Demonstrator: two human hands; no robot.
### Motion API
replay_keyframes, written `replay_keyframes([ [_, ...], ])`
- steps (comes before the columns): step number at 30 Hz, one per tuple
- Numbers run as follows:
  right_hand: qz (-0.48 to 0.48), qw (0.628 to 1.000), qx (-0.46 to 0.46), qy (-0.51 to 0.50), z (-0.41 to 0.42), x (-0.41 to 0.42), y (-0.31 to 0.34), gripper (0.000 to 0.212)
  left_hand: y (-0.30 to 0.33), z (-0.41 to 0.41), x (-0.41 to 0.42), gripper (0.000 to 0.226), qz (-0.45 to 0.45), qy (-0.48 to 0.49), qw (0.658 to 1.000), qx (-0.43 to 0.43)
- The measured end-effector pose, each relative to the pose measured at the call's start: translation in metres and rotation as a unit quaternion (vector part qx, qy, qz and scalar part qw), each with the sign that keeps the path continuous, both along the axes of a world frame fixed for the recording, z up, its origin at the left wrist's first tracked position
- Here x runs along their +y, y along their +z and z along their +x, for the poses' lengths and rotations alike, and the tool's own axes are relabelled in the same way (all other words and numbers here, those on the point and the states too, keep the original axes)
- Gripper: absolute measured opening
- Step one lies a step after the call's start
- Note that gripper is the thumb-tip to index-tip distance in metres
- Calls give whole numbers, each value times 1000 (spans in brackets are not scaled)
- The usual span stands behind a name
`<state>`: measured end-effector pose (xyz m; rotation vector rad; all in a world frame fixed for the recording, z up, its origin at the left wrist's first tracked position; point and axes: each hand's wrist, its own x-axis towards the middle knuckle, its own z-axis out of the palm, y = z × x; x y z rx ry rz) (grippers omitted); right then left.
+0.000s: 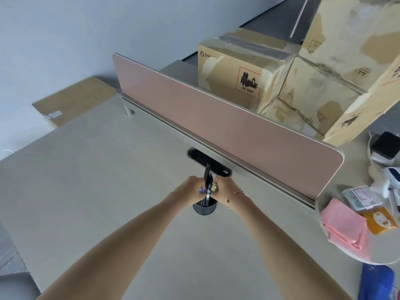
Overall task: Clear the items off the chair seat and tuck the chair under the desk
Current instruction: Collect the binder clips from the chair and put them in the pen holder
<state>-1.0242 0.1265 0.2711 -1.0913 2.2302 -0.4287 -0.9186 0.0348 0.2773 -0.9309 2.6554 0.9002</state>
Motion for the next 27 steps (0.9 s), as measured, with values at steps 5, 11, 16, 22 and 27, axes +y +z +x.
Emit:
replay_keyframes([
  [5, -8, 999, -44, -25, -1, -2, 3, 20, -1, -13, 4, 27, -7, 8, 1000, 6],
  [11, -12, 998, -59, -34, -2, -2, 4, 27, 0, -8, -4, 35, -5, 9, 1000, -9],
  [16, 9, 998, -55, -27, 0, -2, 10, 40, 3, -3, -9, 44, -19, -12, 999, -27],
  [22, 24, 998, -51, -22, 3, -1, 17, 42, 2, 2, -6, 44, -17, -29, 999, -25],
  [27, 30, 998, -47, -13, 5, 2, 22, 48, 1, 7, -4, 40, -8, -27, 999, -18],
])
